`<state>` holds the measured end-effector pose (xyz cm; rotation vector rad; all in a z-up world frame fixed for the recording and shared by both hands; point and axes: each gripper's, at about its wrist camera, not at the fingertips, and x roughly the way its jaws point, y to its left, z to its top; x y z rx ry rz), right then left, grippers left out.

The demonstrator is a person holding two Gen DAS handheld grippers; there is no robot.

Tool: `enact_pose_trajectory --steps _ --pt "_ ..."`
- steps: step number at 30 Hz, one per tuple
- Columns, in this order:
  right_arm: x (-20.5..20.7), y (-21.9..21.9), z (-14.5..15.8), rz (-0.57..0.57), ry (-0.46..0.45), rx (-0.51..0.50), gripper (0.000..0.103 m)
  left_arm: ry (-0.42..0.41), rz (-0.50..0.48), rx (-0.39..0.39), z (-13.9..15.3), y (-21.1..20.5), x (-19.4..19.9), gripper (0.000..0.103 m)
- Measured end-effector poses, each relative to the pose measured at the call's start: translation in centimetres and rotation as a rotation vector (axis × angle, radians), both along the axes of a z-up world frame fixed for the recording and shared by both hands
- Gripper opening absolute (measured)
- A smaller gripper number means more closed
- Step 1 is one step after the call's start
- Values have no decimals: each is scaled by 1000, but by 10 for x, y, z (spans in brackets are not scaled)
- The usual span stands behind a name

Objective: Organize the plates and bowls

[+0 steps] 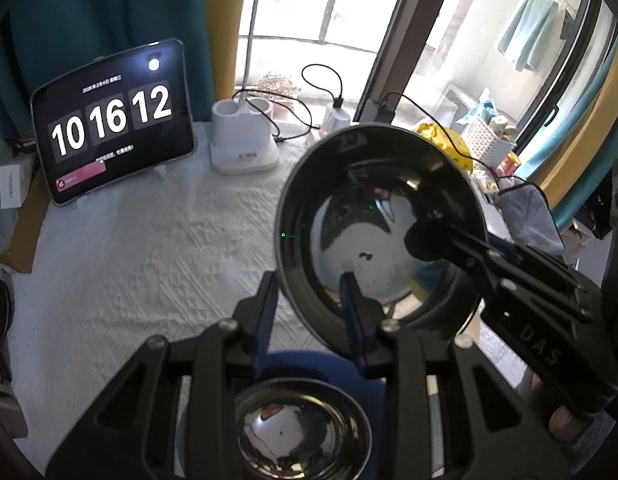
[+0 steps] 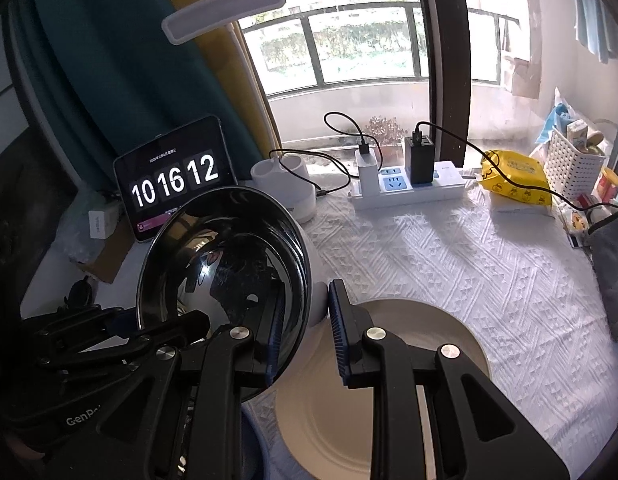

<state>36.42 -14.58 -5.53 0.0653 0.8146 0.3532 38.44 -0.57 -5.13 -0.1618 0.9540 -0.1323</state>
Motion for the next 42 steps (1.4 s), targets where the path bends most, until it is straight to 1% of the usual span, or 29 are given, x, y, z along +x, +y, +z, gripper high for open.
enact_pose_trajectory --steps 15,26,42 --pt "-38 5 7 9 -26 -3 24 -13 0 -4 3 3 -34 32" --pt "-58 9 7 19 -33 -5 24 -20 9 -2 3 6 -56 32" --pt "-79 20 5 53 -37 -9 24 7 29 -24 -12 16 -77 32"
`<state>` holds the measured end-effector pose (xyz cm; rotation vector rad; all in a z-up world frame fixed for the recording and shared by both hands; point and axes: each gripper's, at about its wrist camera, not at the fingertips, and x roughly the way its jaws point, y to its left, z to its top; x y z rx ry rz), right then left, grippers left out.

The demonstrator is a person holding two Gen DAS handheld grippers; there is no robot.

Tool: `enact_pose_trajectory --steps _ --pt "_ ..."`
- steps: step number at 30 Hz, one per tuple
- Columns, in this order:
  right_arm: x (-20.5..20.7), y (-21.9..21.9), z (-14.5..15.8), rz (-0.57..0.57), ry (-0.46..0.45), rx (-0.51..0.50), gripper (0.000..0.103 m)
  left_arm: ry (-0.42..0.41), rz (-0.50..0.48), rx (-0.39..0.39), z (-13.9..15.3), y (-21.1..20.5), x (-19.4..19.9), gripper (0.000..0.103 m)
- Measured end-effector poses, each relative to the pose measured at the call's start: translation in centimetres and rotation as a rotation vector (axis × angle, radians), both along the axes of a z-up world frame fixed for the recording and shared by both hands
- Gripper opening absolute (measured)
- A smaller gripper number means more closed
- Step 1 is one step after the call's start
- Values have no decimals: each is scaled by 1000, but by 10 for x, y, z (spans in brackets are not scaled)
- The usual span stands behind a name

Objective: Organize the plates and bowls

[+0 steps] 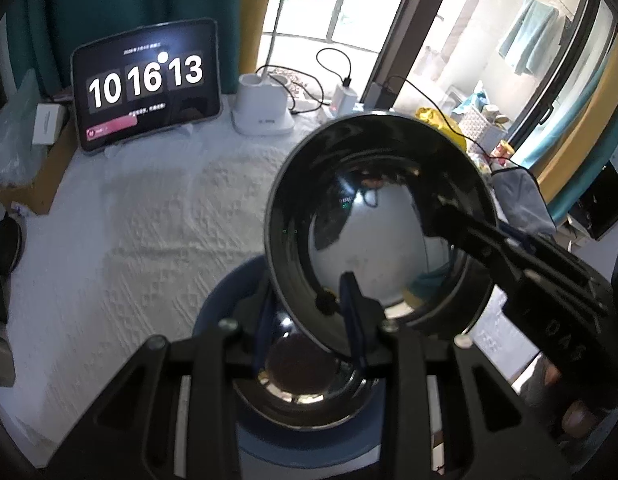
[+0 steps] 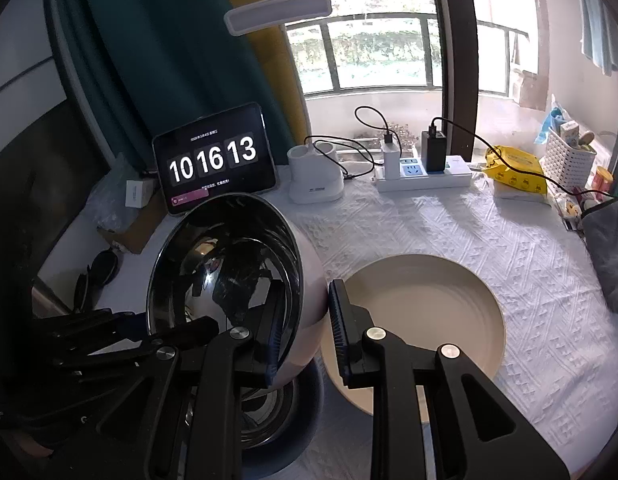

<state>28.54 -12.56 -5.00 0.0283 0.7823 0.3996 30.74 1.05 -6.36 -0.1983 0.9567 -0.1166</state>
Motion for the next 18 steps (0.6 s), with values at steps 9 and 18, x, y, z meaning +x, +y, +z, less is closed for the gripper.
enact_pose_trajectory --steps 9,18 --pt "-7 7 -7 14 7 -8 24 16 9 -9 -11 5 -9 32" --pt "-12 11 -15 21 18 -14 24 34 14 -16 -19 8 -14 32"
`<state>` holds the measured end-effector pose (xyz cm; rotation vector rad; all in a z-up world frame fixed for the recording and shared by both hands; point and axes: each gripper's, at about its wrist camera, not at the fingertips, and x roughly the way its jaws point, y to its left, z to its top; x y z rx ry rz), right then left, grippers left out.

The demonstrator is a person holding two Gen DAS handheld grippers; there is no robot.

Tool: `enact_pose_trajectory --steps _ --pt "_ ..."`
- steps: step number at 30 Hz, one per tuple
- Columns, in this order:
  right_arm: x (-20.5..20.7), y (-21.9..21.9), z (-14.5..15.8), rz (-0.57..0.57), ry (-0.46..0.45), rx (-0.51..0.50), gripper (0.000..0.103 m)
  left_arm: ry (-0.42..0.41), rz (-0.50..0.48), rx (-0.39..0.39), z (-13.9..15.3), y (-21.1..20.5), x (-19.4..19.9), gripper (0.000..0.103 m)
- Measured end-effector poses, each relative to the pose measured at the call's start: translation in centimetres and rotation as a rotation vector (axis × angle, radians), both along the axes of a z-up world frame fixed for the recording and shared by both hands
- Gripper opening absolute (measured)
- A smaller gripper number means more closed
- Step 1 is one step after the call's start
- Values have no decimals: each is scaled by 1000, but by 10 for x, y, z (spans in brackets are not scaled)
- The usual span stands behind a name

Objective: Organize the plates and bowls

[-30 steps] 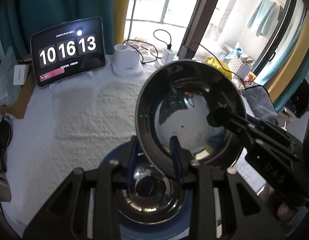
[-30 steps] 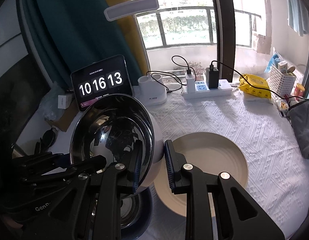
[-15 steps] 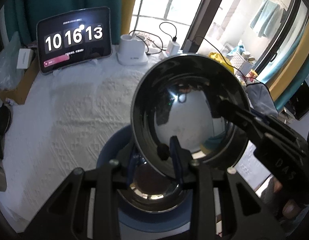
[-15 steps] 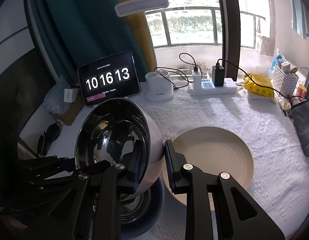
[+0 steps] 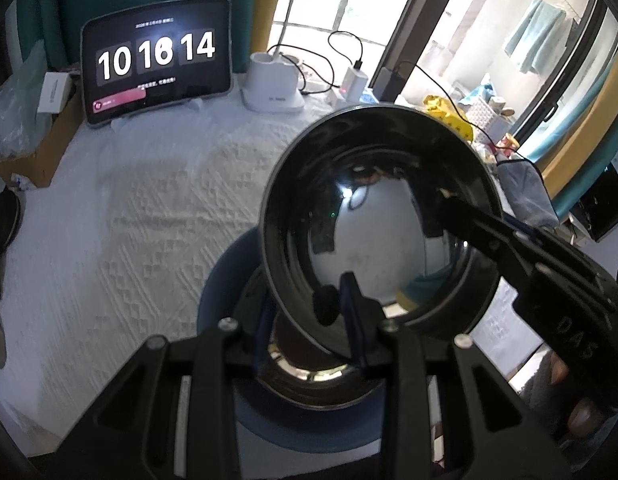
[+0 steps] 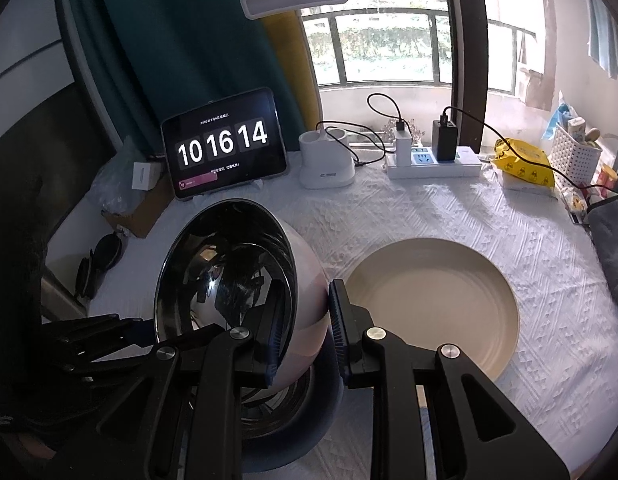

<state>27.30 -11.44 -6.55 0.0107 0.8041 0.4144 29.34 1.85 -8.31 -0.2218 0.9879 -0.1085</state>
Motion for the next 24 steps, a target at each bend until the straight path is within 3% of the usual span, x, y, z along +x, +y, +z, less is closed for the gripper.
enact_pose_trajectory --steps 24 --pt "-11 6 -21 11 44 0 24 30 11 -5 -20 5 -16 32"
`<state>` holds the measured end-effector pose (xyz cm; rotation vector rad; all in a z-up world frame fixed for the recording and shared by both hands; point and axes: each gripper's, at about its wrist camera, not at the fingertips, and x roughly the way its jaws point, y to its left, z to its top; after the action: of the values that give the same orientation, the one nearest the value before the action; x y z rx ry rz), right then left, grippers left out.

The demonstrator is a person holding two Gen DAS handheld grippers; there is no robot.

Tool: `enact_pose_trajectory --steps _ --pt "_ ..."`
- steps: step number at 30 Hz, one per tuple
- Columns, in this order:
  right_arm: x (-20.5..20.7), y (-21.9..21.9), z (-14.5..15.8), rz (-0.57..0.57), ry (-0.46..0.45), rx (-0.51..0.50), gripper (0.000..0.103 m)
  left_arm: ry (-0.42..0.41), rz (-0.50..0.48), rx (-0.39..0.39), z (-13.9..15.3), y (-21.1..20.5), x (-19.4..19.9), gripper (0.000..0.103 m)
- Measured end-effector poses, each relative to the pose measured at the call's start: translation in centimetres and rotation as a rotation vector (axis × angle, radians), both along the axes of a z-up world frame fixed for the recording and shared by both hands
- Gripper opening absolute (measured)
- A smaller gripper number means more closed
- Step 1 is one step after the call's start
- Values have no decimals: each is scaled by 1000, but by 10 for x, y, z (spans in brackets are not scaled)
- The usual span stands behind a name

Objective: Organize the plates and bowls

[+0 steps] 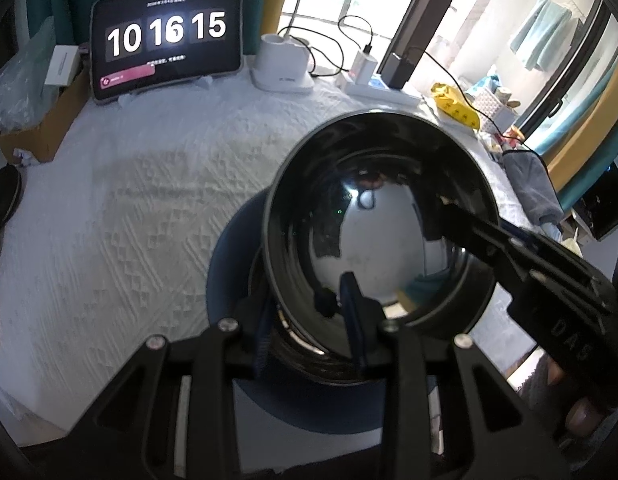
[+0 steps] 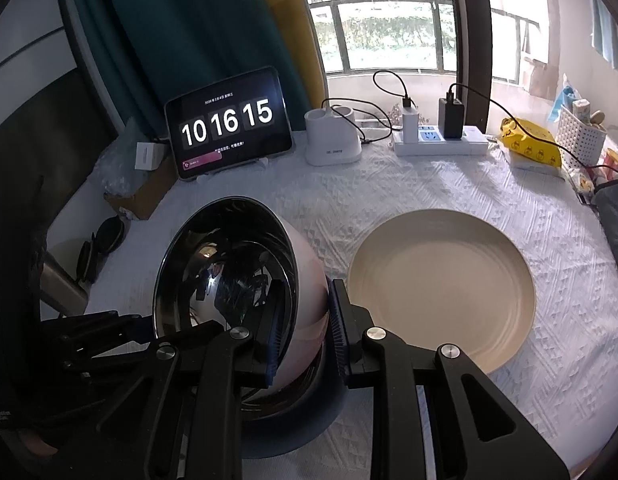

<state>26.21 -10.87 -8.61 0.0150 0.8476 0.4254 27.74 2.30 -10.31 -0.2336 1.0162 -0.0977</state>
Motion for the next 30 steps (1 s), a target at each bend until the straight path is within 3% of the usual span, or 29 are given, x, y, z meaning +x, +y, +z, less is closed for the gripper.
enact_pose_trajectory --steps 12,30 --pt "-2 2 -17 2 41 -8 24 20 -10 0 -10 -1 -3 32" --pt "-1 -3 -24 -13 101 34 26 7 -29 4 -1 0 -12 32"
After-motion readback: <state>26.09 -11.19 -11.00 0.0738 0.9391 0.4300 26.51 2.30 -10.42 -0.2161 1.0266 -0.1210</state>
